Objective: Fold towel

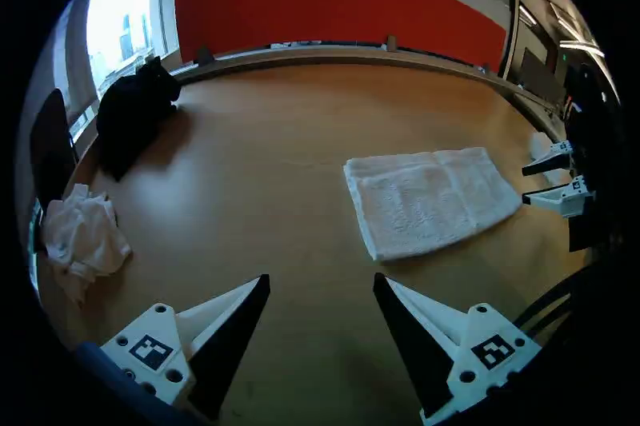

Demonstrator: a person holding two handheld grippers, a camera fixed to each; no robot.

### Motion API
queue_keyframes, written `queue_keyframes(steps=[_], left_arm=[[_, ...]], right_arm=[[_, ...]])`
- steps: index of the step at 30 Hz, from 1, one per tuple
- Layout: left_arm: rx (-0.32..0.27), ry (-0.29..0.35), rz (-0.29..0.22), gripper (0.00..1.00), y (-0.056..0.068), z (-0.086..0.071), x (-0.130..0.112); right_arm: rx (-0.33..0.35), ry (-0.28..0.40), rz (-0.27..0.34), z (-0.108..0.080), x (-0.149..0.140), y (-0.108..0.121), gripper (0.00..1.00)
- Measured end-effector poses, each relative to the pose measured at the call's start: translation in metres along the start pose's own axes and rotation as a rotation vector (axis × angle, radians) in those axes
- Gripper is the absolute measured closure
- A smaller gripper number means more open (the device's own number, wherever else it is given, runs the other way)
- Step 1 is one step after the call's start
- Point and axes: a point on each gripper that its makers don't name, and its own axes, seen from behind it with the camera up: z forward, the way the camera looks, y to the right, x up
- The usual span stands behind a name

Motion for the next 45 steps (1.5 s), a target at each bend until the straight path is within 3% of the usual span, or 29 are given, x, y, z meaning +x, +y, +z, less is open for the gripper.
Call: queue_keyframes(steps=[18, 24, 29, 40, 45], left_arm=[[0.032, 0.119, 0.001, 0.04, -0.005, -0.016, 0.004], [0.052, 0.148, -0.001, 0.04, -0.012, -0.022, 0.003], [0.063, 0.175, -0.007, 0.04, -0.016, -0.027, 0.003], [0.08, 0.201, -0.005, 0.04, -0.016, -0.032, 0.004], [0.08, 0.198, -0.008, 0.04, -0.016, -0.033, 0.001]], right_arm=[[0.046, -0.041, -0.042, -0.001, -0.014, -0.003, 0.05], [0.064, -0.075, -0.078, -0.001, -0.021, -0.003, 0.22], [0.084, -0.084, -0.096, -0.002, -0.022, -0.004, 0.3], [0.106, -0.124, -0.121, 0.0, -0.029, -0.002, 0.54], [0.112, -0.132, -0.126, 0.001, -0.03, -0.001, 0.55]])
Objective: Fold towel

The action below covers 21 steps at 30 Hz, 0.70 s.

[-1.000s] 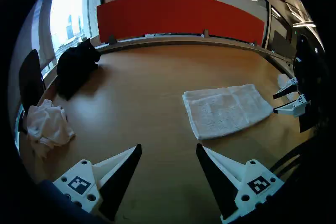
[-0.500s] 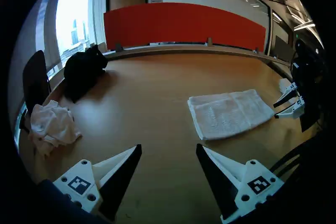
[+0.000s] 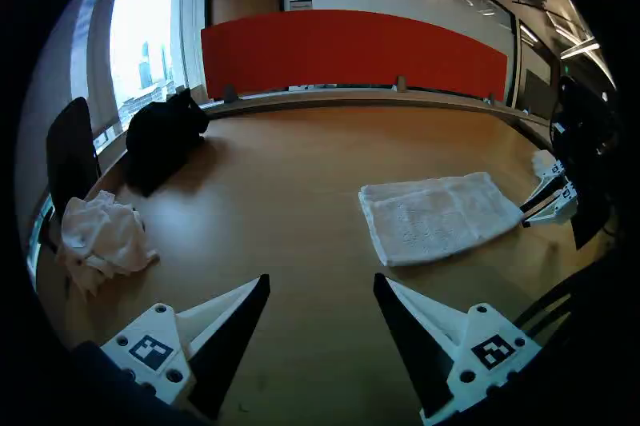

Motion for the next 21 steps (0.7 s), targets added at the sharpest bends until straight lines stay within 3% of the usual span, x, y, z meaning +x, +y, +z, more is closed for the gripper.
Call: queue_keyframes(steps=[9, 16, 21], left_arm=[[0.002, 0.002, 0.006, 0.04, -0.002, -0.001, 0.0007], [0.001, 0.0, 0.013, 0.04, -0.0019, -0.0011, 0.0004], [-0.002, 0.001, 0.014, 0.04, -0.0011, -0.0003, 0.0007]], right_arm=[[0.016, -0.009, -0.008, 0.0021, -0.0008, -0.0001, 0.73], [0.02, -0.003, -0.007, 0.0023, 0.0009, -0.0004, 0.94], [0.017, 0.011, 0.0, -0.0002, 0.0051, -0.0003, 0.96]])
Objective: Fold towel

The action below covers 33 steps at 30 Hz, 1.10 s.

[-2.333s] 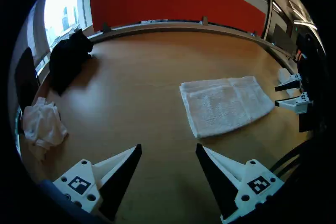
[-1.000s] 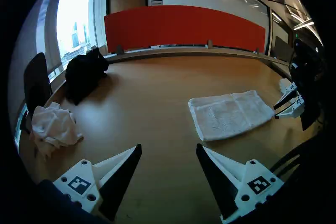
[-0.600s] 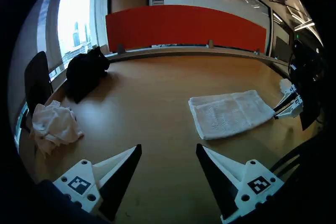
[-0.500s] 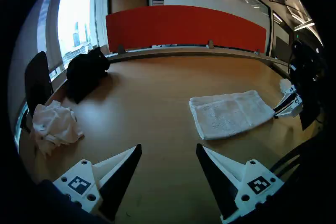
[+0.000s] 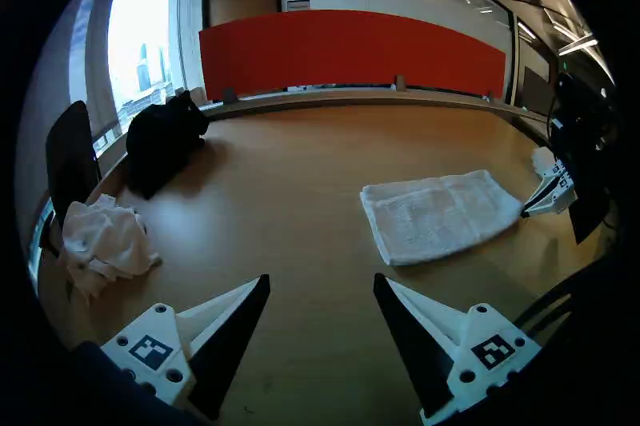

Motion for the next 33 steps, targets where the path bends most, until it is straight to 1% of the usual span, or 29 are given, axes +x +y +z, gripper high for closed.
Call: queue_keyframes(steps=[11, 20, 27, 33], left_arm=[[-0.006, 0.007, 0.008, 0.04, 0.001, 0.002, 0.003], [-0.007, 0.01, 0.013, 0.03, 0.002, 0.001, 0.004], [-0.007, 0.008, 0.016, 0.04, 0.002, 0.002, 0.004], [-0.009, 0.008, 0.016, 0.04, 0.003, 0.0, 0.004]], right_arm=[[-0.023, 0.039, 0.011, -0.012, 0.013, 0.003, 0.96], [-0.039, 0.066, 0.021, -0.027, 0.019, 0.007, 0.96], [-0.053, 0.08, 0.009, -0.04, 0.022, 0.011, 0.97], [-0.06, 0.087, 0.007, -0.046, 0.024, 0.015, 0.96]])
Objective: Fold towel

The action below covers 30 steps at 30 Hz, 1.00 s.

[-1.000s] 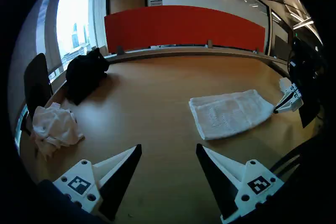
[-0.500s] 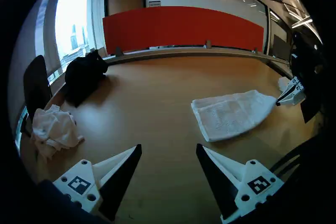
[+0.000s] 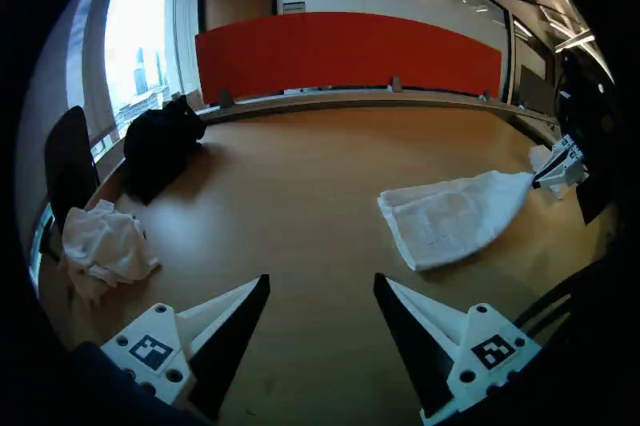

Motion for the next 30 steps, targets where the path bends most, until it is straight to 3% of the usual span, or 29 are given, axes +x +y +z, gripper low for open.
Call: queue_keyframes(steps=[14, 30], left_arm=[[0.005, -0.001, -0.003, 0.04, -0.004, -0.005, -0.002], [0.019, -0.002, -0.032, 0.04, -0.007, -0.017, -0.007]], right_arm=[[0.017, 0.023, -0.039, -0.004, 0.019, -0.007, 0.97], [0.094, 0.08, -0.197, 0.004, 0.094, -0.032, 0.96]])
